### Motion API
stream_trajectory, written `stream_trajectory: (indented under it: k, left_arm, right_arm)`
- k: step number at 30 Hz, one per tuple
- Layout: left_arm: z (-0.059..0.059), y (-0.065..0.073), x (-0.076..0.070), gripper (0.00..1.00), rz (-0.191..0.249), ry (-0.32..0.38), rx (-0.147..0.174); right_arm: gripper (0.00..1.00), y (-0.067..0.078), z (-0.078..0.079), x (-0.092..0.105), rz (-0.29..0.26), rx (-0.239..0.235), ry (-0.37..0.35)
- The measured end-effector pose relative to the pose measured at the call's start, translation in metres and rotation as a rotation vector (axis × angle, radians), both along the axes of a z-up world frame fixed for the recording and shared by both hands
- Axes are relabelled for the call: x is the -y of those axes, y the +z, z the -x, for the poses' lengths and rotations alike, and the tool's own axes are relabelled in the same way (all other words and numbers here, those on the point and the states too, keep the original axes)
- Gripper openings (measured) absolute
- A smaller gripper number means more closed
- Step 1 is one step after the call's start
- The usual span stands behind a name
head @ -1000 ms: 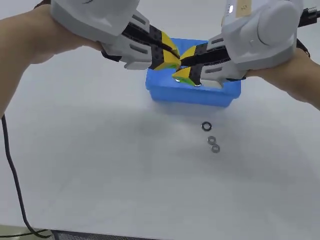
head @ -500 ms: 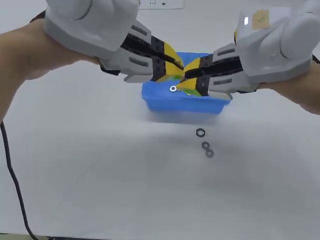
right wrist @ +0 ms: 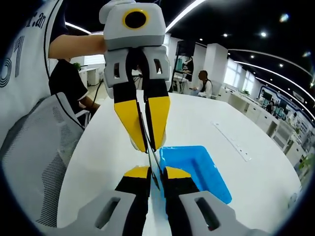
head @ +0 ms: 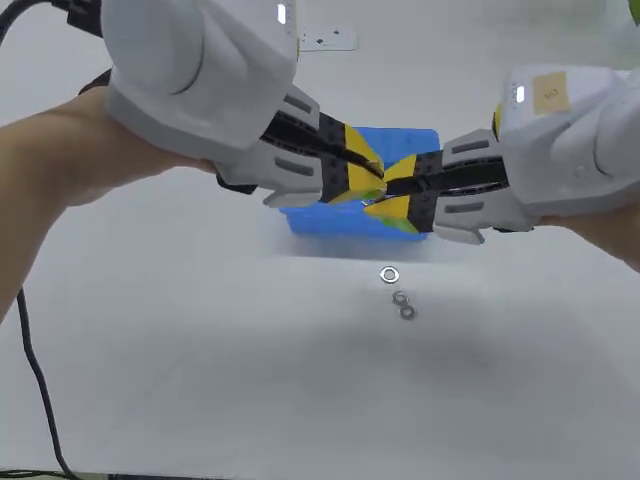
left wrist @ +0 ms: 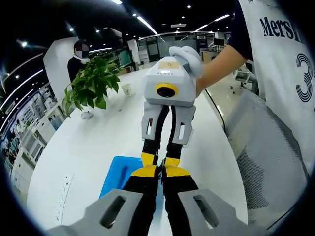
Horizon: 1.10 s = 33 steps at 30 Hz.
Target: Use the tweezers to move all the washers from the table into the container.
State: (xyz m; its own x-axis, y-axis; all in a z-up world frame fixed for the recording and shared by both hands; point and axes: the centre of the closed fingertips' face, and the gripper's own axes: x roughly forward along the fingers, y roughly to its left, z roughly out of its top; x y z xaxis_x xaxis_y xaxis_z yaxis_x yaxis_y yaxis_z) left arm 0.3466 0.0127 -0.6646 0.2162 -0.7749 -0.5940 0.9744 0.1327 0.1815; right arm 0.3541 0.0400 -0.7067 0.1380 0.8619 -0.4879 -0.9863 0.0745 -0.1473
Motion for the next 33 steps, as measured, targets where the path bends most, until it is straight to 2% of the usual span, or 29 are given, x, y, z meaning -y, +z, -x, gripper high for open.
stream_trajectory:
  k: [5,10,15,21,25,33]
  left_arm:
    - [0.018,-0.004,0.006,0.07,-0.001,-0.003,-0.015]
    - [0.032,-0.010,0.005,0.07,-0.001,0.008,-0.036]
    - [0.042,-0.019,0.004,0.07,-0.004,0.010,-0.058]
    - [0.042,-0.027,0.003,0.07,0.020,0.047,-0.073]
    - [0.038,-0.029,0.004,0.07,0.041,0.067,-0.083]
    - [0.027,-0.034,0.006,0.07,0.069,0.084,-0.088]
  right_arm:
    - [0.11,-0.005,0.018,0.003,0.003,-0.014,-0.005]
    - [0.11,-0.013,0.033,0.003,-0.007,-0.038,-0.024]
    - [0.11,-0.022,0.043,0.003,0.006,-0.059,-0.021]
    - [0.11,-0.032,0.044,0.005,0.015,-0.080,-0.046]
    - [0.11,-0.036,0.040,0.006,0.008,-0.096,-0.067]
    - [0.11,-0.042,0.029,0.009,0.039,-0.063,-0.082]
